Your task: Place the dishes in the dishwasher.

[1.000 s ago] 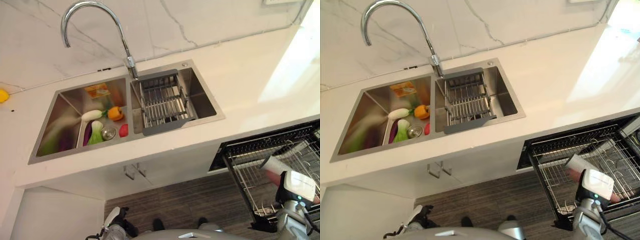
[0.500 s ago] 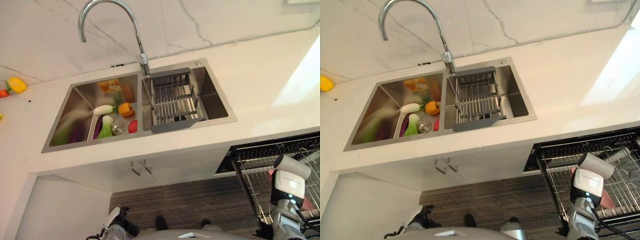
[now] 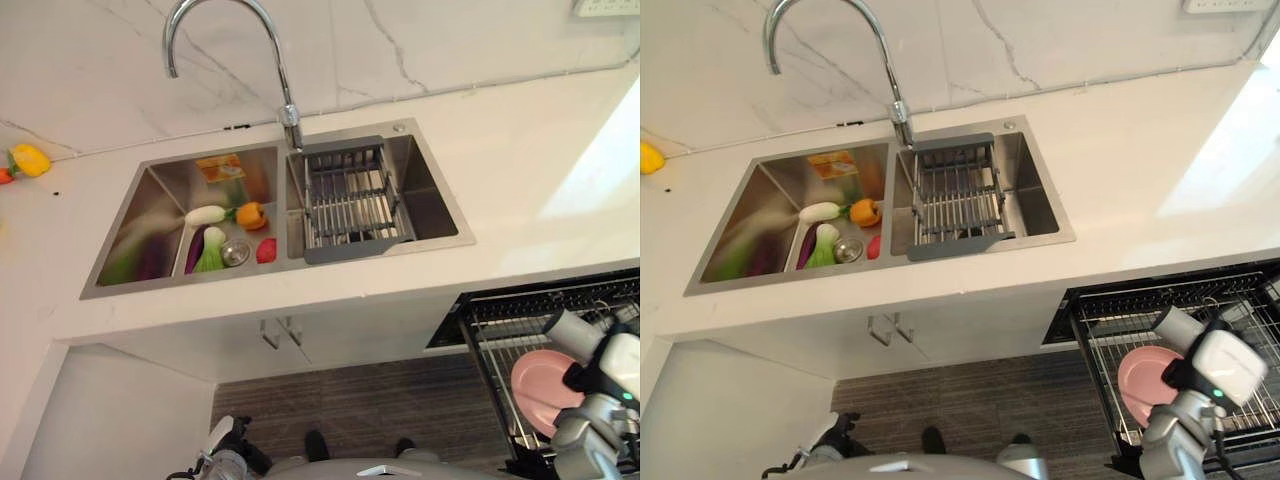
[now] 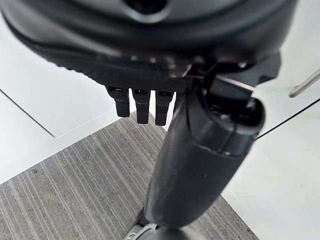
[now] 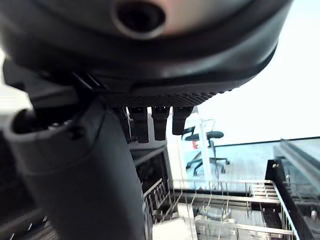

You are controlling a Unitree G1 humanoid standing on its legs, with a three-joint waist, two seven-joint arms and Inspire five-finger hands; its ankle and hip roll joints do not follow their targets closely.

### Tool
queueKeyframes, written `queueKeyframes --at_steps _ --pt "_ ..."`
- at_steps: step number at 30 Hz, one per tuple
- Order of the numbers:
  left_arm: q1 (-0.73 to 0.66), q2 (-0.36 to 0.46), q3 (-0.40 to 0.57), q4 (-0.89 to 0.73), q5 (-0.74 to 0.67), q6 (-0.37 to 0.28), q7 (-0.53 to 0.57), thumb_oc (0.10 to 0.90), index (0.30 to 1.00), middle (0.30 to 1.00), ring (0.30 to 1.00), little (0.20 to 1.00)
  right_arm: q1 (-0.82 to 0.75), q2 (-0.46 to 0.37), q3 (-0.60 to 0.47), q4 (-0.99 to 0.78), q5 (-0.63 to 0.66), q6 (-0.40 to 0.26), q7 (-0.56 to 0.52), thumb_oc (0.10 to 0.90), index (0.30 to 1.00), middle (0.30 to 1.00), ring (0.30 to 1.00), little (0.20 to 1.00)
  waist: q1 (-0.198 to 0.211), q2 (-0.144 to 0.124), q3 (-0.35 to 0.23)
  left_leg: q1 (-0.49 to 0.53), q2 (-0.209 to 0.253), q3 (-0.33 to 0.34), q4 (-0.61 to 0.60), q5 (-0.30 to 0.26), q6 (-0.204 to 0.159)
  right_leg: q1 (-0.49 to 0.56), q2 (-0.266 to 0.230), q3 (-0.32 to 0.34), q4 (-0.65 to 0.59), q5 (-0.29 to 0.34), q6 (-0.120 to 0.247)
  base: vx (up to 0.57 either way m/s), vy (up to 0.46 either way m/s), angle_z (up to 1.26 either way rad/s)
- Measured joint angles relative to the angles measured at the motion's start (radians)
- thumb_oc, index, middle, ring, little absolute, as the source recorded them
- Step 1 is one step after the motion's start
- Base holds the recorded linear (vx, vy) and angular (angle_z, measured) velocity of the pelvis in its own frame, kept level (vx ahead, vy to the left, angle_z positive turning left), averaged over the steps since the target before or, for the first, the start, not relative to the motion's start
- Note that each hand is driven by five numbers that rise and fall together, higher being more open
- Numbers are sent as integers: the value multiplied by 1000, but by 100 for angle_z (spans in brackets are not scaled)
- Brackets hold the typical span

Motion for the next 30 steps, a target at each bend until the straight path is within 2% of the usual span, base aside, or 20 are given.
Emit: queueKeyframes --at_steps 2,5,9,10,11,12,14,16,19,20,24,25,29,30 --pt "-4 -1 4 -3 0 13 3 800 900 900 900 900 34 15 -75 -53 67 -8 -39 800 900 900 900 900 -8 -5 1 1 0 4 0 -1 -1 -1 0 4 0 0 0 4 3 -3" --pt "4 1 5 -3 1 21 6 800 900 900 900 900 70 16 -115 -52 109 -15 -100 800 900 900 900 900 -27 -10 1 4 0 8 0 -1 -1 -1 0 9 0 0 0 -3 11 -7" --pt "3 0 -5 -2 2 27 7 800 900 900 900 900 98 23 -170 47 171 -19 -154 800 900 900 900 900 -52 -13 1 14 3 30 0 -6 -5 -3 1 32 0 0 0 -10 19 -15" --pt "1 -1 -6 -1 2 28 7 800 900 900 900 900 106 26 -178 58 182 -18 -158 590 585 585 585 585 -54 -12 0 14 4 33 0 -7 -6 -5 1 35 0 0 0 12 31 -11" --pt "1 -3 -8 -2 2 28 7 800 900 900 900 900 124 31 -188 79 194 -18 -167 500 451 451 451 451 -59 -10 -1 13 4 35 0 -7 -7 -7 1 37 0 0 0 -15 44 -10" --pt "2 -4 -8 -3 2 26 6 800 900 900 900 900 160 34 -202 143 195 12 -173 400 300 300 300 300 -63 -6 -2 13 4 40 0 -10 -8 -9 1 42 0 -1 0 -16 43 -11" --pt "4 -5 -15 -5 2 25 9 800 900 900 900 900 168 39 -237 230 214 33 -184 400 300 300 300 300 -71 -1 -3 12 5 52 0 -12 -7 -17 1 55 0 -1 0 -17 27 -17" --pt "16 -10 -23 -10 2 24 10 800 900 900 900 900 174 68 -318 254 309 47 -219 400 300 300 300 300 -95 16 -3 11 5 61 0 -17 -7 -22 -1 63 0 0 0 -6 29 -15" --pt "9 -20 -24 -13 0 18 10 800 900 900 900 900 186 82 -324 309 370 46 -240 400 300 300 300 300 -111 34 -1 10 5 63 0 -19 -9 -24 -1 67 0 -1 0 -35 32 -7" --pt "9 -34 -24 -23 -1 9 10 800 900 900 900 900 194 95 -289 296 396 46 -239 400 300 300 300 300 -117 56 0 0 5 70 0 -19 -9 -38 -3 63 0 2 2 -46 24 -11" --pt "4 -67 -26 -25 -2 7 9 800 900 900 900 900 175 105 -240 244 445 0 -205 400 300 300 300 300 -130 93 6 -8 4 73 0 -18 -8 -49 -5 61 0 6 2 -62 18 -4" --pt "7 -64 -63 -39 -3 7 6 800 900 900 900 900 114 70 -166 301 492 -40 -175 400 300 300 300 300 -118 107 10 -14 4 72 0 -15 -7 -55 -5 60 0 9 0 -39 18 3" --pt "-5 -60 -111 -56 -3 3 -11 800 900 900 900 900 -103 -21 -21 443 536 -57 -73 400 300 300 300 300 -80 135 26 -20 0 60 0 -8 -1 -50 -8 47 0 15 1 -11 -7 11" --pt "-9 -59 -129 -62 -3 -13 -16 800 900 900 900 900 -185 -72 6 554 564 -45 -40 400 300 300 300 300 -64 143 29 -16 -2 50 0 -6 0 -43 -10 33 0 14 1 7 -19 27"
